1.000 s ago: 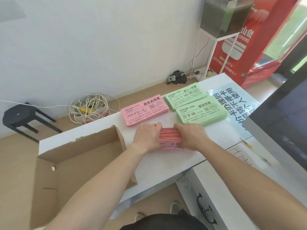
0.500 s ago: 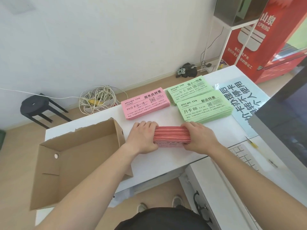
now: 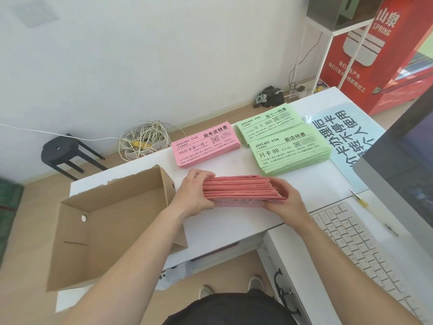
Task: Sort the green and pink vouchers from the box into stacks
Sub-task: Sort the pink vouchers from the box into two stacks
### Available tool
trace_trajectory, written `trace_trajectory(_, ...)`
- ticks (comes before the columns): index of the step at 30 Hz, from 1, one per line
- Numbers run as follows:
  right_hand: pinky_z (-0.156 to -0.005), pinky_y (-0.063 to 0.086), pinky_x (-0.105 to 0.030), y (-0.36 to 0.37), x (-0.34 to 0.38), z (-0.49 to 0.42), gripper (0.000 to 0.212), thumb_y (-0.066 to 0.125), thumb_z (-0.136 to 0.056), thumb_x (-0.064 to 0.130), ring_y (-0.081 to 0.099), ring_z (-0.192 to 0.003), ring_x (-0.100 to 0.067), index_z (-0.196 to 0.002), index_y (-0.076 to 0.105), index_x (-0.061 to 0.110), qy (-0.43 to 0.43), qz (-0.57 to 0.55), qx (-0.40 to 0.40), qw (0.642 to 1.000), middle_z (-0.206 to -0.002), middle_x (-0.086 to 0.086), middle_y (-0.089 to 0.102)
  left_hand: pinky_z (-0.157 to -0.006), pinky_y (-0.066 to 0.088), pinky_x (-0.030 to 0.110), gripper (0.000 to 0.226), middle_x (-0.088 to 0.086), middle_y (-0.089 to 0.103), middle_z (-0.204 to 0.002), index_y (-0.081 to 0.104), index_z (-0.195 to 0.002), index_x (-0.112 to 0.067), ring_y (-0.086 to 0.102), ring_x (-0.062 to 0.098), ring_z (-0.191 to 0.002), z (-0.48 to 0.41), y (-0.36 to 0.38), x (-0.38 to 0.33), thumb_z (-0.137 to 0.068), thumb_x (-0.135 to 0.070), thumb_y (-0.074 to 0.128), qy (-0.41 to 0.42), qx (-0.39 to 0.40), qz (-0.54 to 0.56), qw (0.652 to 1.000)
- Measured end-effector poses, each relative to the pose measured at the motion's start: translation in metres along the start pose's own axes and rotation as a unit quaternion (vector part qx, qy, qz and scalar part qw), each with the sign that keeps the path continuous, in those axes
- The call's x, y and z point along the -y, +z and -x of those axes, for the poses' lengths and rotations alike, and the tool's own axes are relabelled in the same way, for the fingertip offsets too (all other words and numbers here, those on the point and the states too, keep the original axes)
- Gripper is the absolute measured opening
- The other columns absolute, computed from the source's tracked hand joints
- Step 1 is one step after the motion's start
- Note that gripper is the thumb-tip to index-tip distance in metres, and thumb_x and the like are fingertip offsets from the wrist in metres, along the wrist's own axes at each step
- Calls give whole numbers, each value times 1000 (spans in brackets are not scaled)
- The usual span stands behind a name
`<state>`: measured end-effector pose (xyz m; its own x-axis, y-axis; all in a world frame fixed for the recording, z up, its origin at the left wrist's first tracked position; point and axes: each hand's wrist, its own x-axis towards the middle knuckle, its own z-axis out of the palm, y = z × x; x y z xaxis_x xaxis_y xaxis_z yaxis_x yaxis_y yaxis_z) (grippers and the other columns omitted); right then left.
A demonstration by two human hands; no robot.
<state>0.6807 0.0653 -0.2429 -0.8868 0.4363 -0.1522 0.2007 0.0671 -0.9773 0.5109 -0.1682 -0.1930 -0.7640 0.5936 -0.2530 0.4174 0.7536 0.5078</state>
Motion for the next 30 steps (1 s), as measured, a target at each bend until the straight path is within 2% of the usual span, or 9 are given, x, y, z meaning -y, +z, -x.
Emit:
trace_trajectory(4, -99, 53, -26, -1, -7, -1, 71, 87, -70, -5, 63, -119, -6, -132, 60, 18, 6, -27, -9, 1000, -124, 7, 70, -106, 40, 39, 68, -11, 45, -127, 57, -124, -36, 44, 20, -120, -2, -6, 4, -60, -33, 79, 34, 13, -41, 998)
trace_trajectory(10, -106, 48, -30, -1, -16, 1, 97, 94, -61, 33, 52, -132, -4, -146, 49, 21, 26, -22, 18, 999, -139, 4, 61, -103, 28, 32, 66, -16, 35, -132, 58, -121, -49, 29, 15, -120, -5, -8, 1, -64, -27, 83, 21, 37, -27, 999)
trace_trajectory(13, -91, 47, -9, 6, -15, -1, 89, 93, -66, 14, 55, -117, 14, -143, 49, 23, 11, -23, 19, 999, -130, 11, 63, -104, 29, 33, 66, -16, 35, -131, 60, -122, -51, 32, 18, -120, -4, -7, 4, -64, -29, 83, 33, 48, -26, 998)
trace_trajectory(14, -89, 46, -7, 7, -16, -3, 87, 91, -67, 8, 57, -115, 14, -142, 50, 23, 5, -20, 21, 1000, -128, 12, 64, -105, 30, 34, 68, -16, 35, -132, 59, -123, -51, 33, 19, -121, -4, -8, 6, -63, -30, 83, 37, 48, -25, 998)
trace_trajectory(18, -89, 49, -15, 8, -20, -6, 75, 92, -67, 8, 65, -113, -8, -132, 57, 21, -7, -3, 29, 1000, -121, 6, 69, -107, 34, 30, 96, -11, 32, -135, 42, -144, -41, 39, 17, -130, 0, -10, 11, -60, -31, 87, 4, 32, 5, 999)
trace_trajectory(22, -81, 50, -13, 10, -18, -8, 66, 92, -67, 4, 68, -102, -4, -122, 59, 19, -7, 1, 32, 999, -109, 15, 71, -104, 35, 24, 121, -7, 37, -134, 17, -157, -27, 45, 11, -123, 5, -10, 14, -63, -25, 93, -67, 31, 94, 993)
trace_trajectory(25, -83, 51, -16, 14, -19, -11, 65, 93, -65, 4, 69, -100, -7, -118, 59, 20, -11, 2, 29, 1000, -106, 11, 72, -97, 43, 24, 112, -9, 55, -131, 21, -153, -27, 60, 15, -114, 6, -6, 18, -65, -19, 90, -84, 49, 144, 985)
trace_trajectory(28, -84, 53, -21, 24, -18, -15, 73, 95, -60, 2, 70, -100, -13, -121, 59, 20, -3, -3, 22, 1000, -107, 1, 73, -82, 51, 28, 95, 2, 53, -131, 36, -139, -33, 61, 18, -104, 5, -2, 19, -56, -25, 81, -83, 47, 150, 984)
trace_trajectory(30, -83, 54, -25, 30, -15, -18, 72, 96, -58, 0, 72, -97, -15, -118, 59, 15, -2, -6, 9, 1000, -106, -5, 74, -88, 51, 29, 85, 4, 49, -128, 41, -130, -35, 57, 18, -110, 4, -1, 17, -55, -24, 79, -76, 45, 139, 986)
